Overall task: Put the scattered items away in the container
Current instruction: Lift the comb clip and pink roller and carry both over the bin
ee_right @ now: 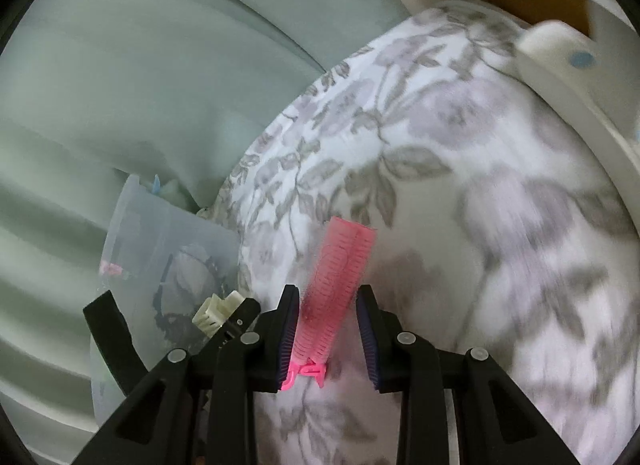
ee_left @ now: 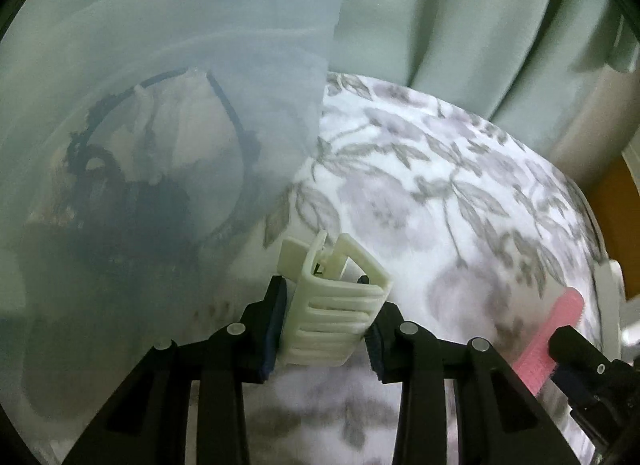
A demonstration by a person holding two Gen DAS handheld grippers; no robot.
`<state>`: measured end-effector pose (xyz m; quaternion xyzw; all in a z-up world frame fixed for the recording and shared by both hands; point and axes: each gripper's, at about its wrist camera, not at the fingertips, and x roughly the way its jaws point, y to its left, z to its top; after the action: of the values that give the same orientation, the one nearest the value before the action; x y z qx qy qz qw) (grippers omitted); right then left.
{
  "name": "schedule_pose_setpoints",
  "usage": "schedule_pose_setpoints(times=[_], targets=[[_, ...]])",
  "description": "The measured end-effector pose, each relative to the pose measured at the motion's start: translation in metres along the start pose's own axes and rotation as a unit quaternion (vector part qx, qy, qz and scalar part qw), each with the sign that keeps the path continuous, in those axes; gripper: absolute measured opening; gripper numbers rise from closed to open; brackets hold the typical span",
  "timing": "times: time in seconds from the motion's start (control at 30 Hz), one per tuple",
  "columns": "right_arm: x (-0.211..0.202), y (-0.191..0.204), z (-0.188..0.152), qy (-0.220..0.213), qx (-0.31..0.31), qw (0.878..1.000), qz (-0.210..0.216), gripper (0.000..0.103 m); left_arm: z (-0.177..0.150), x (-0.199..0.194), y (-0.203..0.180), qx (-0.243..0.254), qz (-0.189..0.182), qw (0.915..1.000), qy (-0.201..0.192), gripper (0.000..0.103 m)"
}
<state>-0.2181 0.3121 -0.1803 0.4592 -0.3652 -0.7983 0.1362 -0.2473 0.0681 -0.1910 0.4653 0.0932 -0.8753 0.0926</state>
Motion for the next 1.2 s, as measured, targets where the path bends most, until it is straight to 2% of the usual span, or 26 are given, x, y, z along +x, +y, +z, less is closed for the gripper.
schedule_pose_setpoints(times=[0.2,0.43,0.5,0.7,0.9,1.2], targets=[[-0.023,0.001,-0.028,-0.004,0.013,1.0,-0.012,0.032,-0.025,-0.021,0.006,0.015,-0.018,0.9993,0.028,0.037],[-0.062,0.011,-0.05,-0.032,0.024,0.999,0.0,0.032,-0.022,-0.065,0.016,0.024,-0.053,0.9982,0.015,0.037],[-0.075,0.018,-0.053,-0.045,0.024,0.999,0.008,0.032,-0.028,-0.093,0.023,0.025,-0.064,0.9976,0.004,0.037],[-0.11,0.046,-0.06,-0.077,0.009,0.997,0.02,0.032,-0.021,-0.131,0.023,0.035,-0.096,0.9946,-0.018,0.037],[-0.14,0.077,-0.066,-0.114,-0.005,0.993,0.035,0.032,-0.007,-0.174,0.033,0.029,-0.129,0.9885,-0.073,0.037],[-0.17,0.144,-0.075,-0.158,-0.047,0.985,0.055,0.032,0.011,-0.216,0.071,0.005,-0.134,0.9822,-0.131,0.037]])
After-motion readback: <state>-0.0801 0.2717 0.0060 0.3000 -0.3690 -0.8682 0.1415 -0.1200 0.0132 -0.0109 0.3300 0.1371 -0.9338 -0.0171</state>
